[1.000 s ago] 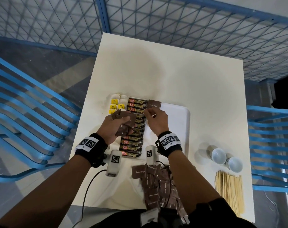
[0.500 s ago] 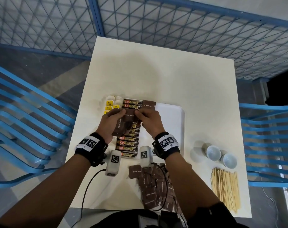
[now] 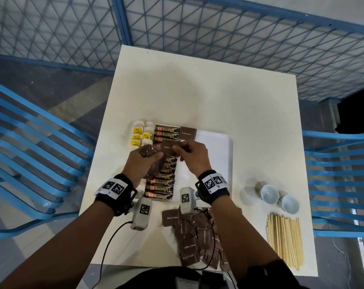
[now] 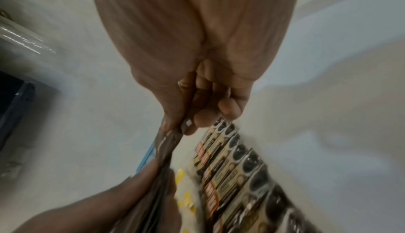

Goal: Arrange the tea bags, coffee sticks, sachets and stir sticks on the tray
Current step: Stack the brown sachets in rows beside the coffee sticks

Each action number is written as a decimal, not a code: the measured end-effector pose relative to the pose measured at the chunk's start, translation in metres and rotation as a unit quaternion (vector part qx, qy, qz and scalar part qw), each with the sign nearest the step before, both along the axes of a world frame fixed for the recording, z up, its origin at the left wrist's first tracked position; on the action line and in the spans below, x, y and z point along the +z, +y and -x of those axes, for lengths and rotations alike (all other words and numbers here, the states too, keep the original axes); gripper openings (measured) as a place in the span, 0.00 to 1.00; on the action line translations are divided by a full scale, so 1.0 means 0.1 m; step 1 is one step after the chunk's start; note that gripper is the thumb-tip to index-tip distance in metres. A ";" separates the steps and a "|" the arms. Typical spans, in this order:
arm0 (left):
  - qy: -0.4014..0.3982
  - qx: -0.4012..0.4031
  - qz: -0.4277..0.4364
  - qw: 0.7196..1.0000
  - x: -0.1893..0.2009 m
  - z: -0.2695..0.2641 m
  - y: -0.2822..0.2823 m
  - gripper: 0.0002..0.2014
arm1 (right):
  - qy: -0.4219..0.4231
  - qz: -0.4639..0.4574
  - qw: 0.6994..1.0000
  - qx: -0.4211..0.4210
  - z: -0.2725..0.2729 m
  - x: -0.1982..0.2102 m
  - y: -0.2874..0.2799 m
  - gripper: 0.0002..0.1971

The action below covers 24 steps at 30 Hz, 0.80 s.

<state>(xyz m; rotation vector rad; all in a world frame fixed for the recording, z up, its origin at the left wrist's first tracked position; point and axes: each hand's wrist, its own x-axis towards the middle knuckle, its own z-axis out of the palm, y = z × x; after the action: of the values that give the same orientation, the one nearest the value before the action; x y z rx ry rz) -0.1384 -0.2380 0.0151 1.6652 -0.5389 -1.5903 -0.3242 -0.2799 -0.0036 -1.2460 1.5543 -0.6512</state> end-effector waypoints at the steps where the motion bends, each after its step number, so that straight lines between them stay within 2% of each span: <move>1: 0.003 0.000 -0.004 1.000 0.00 0.00 -0.01 0.08 | 0.010 0.004 1.000 -0.022 0.04 -0.01 -0.04 0.07; 5: 0.021 -0.008 -0.024 0.999 0.03 -0.04 -0.03 0.11 | 0.094 -0.004 0.992 -0.083 0.22 -0.15 -0.22 0.07; 15: 0.027 -0.004 -0.030 0.999 0.00 -0.18 -0.07 0.09 | 0.170 0.010 0.982 -0.087 0.20 -0.34 -0.38 0.09; 24: 0.044 -0.006 -0.034 0.998 -0.03 -0.20 -0.12 0.10 | 0.137 0.001 0.981 -0.140 0.14 -0.38 -0.41 0.10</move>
<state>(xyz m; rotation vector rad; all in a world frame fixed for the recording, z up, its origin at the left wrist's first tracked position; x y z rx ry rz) -0.1189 -0.2500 0.0123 1.6359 -0.4545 -1.7000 -0.3381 -0.3209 -0.0412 -1.1646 1.9828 -0.6802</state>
